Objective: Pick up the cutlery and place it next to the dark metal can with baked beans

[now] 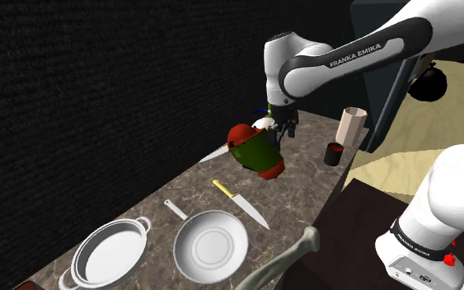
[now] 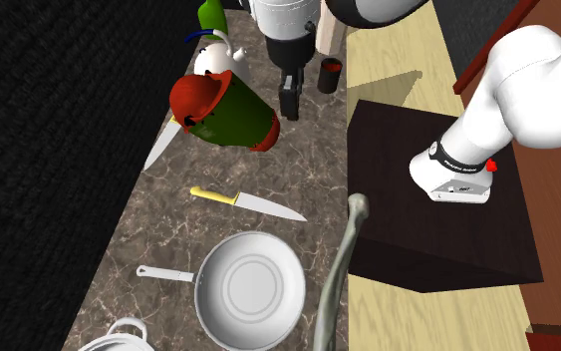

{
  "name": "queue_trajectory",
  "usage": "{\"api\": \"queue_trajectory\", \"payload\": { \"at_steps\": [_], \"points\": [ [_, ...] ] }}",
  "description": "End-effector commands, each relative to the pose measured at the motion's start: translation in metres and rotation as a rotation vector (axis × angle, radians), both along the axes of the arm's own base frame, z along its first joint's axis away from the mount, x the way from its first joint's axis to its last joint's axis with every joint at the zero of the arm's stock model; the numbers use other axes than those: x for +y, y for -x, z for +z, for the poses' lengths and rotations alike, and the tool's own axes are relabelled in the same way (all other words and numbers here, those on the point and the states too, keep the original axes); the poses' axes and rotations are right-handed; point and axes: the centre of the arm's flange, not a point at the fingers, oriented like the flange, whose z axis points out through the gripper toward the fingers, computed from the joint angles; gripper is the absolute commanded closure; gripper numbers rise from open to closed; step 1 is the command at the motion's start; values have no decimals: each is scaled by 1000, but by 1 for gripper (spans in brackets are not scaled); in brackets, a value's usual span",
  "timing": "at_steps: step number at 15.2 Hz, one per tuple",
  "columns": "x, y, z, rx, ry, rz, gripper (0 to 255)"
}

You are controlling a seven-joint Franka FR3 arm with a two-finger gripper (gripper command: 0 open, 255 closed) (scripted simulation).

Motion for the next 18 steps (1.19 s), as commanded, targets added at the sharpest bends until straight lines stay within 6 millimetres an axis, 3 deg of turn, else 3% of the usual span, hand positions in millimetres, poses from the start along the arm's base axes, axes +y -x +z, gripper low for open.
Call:
{"api": "queue_trajectory", "payload": {
  "at_steps": [1,18],
  "points": [
    [14,-15,-18,6,-2,6,0],
    [128,-131,-178,56,-16,57,0]
  ]
}}
